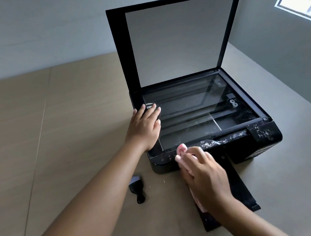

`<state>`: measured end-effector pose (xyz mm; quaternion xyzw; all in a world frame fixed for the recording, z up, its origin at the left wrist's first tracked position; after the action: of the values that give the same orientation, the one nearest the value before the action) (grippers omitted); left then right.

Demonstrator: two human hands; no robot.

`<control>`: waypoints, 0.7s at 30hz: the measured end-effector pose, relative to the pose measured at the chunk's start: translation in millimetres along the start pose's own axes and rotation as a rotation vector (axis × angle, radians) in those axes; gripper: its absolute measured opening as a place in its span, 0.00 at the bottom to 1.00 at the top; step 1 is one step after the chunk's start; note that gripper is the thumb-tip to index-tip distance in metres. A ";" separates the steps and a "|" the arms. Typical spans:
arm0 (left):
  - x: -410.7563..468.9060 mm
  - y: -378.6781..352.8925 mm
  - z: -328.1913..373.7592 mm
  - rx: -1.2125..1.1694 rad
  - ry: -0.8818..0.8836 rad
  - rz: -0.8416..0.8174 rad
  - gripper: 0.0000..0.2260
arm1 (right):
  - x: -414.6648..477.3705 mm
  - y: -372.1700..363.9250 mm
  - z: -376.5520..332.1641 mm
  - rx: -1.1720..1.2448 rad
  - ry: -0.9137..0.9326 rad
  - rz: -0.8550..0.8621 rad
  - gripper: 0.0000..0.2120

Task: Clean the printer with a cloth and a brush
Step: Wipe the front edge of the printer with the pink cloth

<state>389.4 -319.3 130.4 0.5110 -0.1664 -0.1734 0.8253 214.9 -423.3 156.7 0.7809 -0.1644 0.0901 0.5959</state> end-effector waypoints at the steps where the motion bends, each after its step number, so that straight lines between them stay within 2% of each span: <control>1: -1.2 0.5 -0.5 0.007 0.003 0.033 0.21 | -2.0 1.8 9.4 0.003 -0.021 0.014 0.11; 7: -0.9 -1.1 -0.1 0.028 -0.012 0.059 0.21 | 1.5 0.9 6.4 0.110 -0.073 0.032 0.11; 9: -0.6 -1.0 -1.5 0.030 -0.008 0.060 0.21 | 3.3 -2.3 -2.4 0.107 -0.058 0.011 0.08; 15: -1.2 -0.2 -3.4 0.027 0.004 0.063 0.21 | -1.4 -9.3 -36.3 0.092 0.182 -0.094 0.07; 17: -2.0 -0.3 -2.2 0.024 0.002 0.062 0.21 | 0.1 -2.3 -24.9 0.158 0.109 -0.118 0.07; 21: -2.4 -1.2 -3.4 0.020 -0.003 0.075 0.20 | 17.7 16.3 27.9 0.199 -0.092 -0.016 0.07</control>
<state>388.6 -316.0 127.7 0.5123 -0.1883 -0.1417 0.8259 223.9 -456.6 169.7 0.8408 -0.1756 0.0655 0.5078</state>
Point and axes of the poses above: each hand's wrist, its own x-axis towards the middle knuckle, its own y-axis out of the back of the hand, z = x × y, the point moved 9 cm from there along x, towards the middle knuckle, and after that the axes turned 6 degrees about -x, right-handed, at the moved point
